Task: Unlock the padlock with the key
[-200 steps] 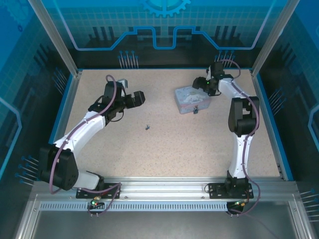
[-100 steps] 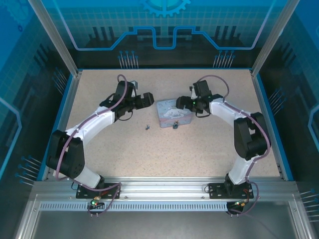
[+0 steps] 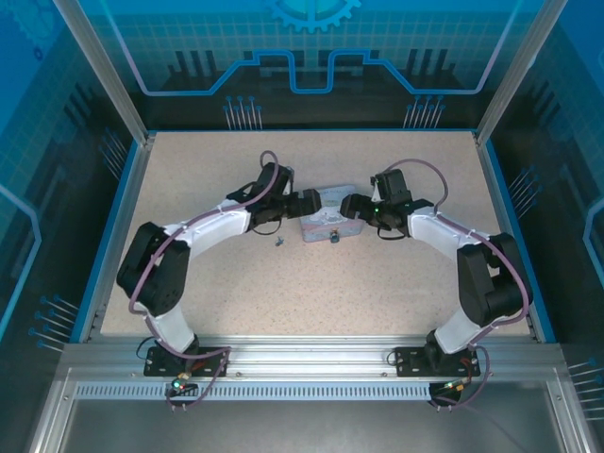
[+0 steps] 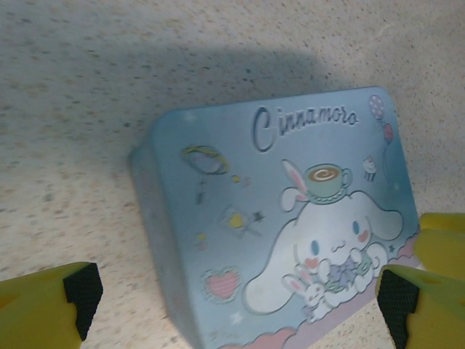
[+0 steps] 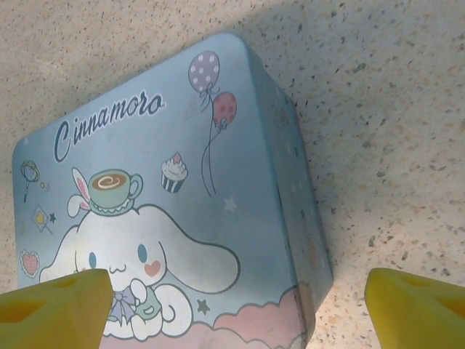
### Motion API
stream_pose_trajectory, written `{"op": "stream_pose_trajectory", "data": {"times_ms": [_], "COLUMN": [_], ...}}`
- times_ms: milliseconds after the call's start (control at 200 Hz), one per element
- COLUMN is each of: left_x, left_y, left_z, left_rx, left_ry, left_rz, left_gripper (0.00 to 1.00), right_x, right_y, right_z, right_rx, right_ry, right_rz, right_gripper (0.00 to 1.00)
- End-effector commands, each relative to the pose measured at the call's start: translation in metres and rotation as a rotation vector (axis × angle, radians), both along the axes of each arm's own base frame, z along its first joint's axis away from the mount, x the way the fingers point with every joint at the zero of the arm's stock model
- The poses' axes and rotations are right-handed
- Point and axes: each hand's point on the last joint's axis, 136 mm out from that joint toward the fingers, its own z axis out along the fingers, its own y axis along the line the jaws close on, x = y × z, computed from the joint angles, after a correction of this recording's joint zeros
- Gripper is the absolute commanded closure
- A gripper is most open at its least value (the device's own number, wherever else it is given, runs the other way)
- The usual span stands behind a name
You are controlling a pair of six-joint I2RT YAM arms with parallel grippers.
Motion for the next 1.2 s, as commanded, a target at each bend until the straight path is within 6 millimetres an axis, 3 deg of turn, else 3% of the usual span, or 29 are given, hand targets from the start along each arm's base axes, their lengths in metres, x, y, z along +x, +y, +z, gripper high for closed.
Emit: {"op": "stream_pose_trajectory", "data": {"times_ms": [0,350,710,875,935,1100,1196], "left_x": [0.011,0.037,0.041,0.043,0.043,0.030,0.012], "left_y": [-0.026,-0.045,-0.045,-0.043,-0.038,0.003,0.029], "left_z": [0.012,0.008,0.010,0.020,0.035,0.079,0.083], "left_rx": [-0.042,-0.028,0.000,0.006,0.019,0.093,0.135], "left_ry": [-0.024,-0.035,-0.054,-0.074,-0.100,-0.200,-0.196], "left_rz": [-0.025,-0.035,-0.049,-0.053,-0.045,-0.002,0.008], "left_gripper": [0.01,0.01,0.01,0.01,0.01,0.01,0.01], "right_x": [-0.001,-0.006,-0.022,-0.032,-0.033,-0.039,-0.042], "right_y": [0.006,0.021,0.040,0.026,0.016,-0.012,-0.016], "right_z": [0.010,0.008,0.015,0.005,0.009,0.037,0.053], "right_rx": [0.069,0.145,0.166,0.104,0.066,-0.032,-0.075], "right_ry": [-0.030,-0.022,-0.028,-0.007,-0.020,-0.123,-0.155], "right_rz": [-0.004,0.025,0.070,0.029,-0.002,-0.056,-0.024], "right_gripper": [0.09,0.11,0.12,0.08,0.00,0.00,0.00]}}
